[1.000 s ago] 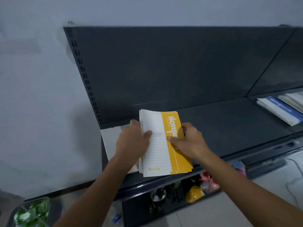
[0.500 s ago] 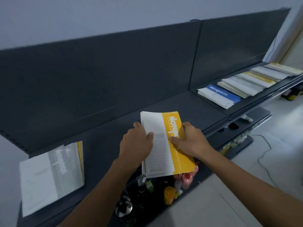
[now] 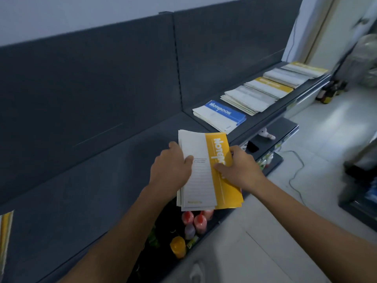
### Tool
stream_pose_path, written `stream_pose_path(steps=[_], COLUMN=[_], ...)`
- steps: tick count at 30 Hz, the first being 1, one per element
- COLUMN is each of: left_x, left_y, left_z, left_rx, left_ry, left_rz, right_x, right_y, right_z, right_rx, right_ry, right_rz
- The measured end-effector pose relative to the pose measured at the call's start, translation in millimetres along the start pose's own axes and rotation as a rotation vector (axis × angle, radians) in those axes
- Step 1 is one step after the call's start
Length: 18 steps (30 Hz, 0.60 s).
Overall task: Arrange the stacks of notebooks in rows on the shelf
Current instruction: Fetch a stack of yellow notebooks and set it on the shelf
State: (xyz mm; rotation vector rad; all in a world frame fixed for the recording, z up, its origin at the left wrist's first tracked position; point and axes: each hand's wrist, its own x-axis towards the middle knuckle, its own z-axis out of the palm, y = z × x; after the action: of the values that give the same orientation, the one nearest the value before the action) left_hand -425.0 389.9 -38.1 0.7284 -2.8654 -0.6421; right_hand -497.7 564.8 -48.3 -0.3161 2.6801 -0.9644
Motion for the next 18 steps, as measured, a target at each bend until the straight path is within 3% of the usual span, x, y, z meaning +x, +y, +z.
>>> stream_pose_path(steps=[18], left_x=[177], left_y=[149], left_z=[84], left_rx=[-0.129], left_ry=[-0.125], left_rz=[0.203], right_x=[160], right_y=[84], right_z=[-113], right_rx=[0.024], right_ry=[0.13], right_rz=[0.188])
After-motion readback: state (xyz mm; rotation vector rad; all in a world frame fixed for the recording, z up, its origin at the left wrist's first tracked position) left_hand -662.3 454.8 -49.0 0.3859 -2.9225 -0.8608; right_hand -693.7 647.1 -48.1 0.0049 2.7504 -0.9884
